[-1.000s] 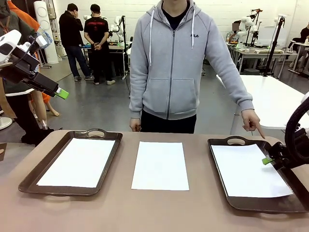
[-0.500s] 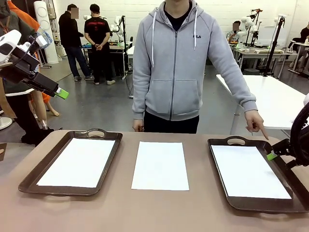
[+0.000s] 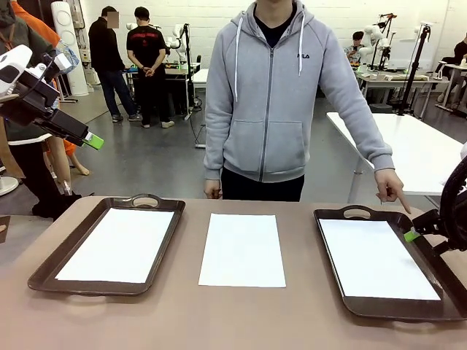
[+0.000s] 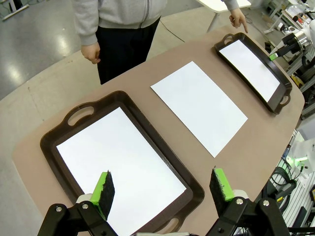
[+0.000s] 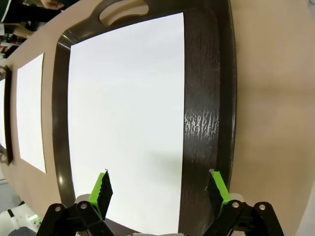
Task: Sort the A4 documents.
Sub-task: Place the A4 Paper in the designated Handle tray, then receive the A4 Paper.
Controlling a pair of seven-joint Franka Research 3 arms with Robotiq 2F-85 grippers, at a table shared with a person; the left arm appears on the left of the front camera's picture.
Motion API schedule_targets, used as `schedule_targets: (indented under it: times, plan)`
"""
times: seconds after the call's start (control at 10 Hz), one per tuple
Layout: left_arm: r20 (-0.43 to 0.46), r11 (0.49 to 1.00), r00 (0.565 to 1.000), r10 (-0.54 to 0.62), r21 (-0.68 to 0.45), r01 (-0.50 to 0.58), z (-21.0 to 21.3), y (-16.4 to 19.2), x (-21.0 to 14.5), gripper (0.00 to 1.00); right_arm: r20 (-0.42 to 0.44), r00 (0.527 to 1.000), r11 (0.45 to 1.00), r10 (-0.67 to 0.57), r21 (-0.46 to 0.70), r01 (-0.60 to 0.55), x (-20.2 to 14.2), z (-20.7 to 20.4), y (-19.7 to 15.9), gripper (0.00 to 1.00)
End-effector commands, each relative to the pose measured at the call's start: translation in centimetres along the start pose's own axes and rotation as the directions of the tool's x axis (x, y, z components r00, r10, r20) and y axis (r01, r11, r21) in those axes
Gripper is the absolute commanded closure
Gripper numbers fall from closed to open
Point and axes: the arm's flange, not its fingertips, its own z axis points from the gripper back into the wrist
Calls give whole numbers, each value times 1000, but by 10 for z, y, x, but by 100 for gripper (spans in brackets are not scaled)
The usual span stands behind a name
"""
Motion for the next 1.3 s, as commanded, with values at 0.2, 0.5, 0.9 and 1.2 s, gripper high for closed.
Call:
schedule_targets:
  times: [0.2, 0.5, 0.9, 1.2]
  plan:
    - [4, 1000, 1000, -18, -10, 18, 1, 2, -1, 0, -2, 1000, 1000, 1, -1, -1, 2, -2, 0, 0]
    - [4, 1000, 1000, -18, -10, 18, 1, 2, -1, 0, -2, 1000, 1000, 1, -1, -1, 2, -2, 0, 0]
    - [4, 1000, 1000, -18, -10, 18, 1, 2, -1, 0, -2, 1000, 1000, 1, -1, -1, 2, -2, 0, 0]
    - [4, 1000, 1000, -18, -10, 18, 1, 2, -1, 0, -1, 1000, 1000, 1, 0, -1, 0, 0, 1, 0]
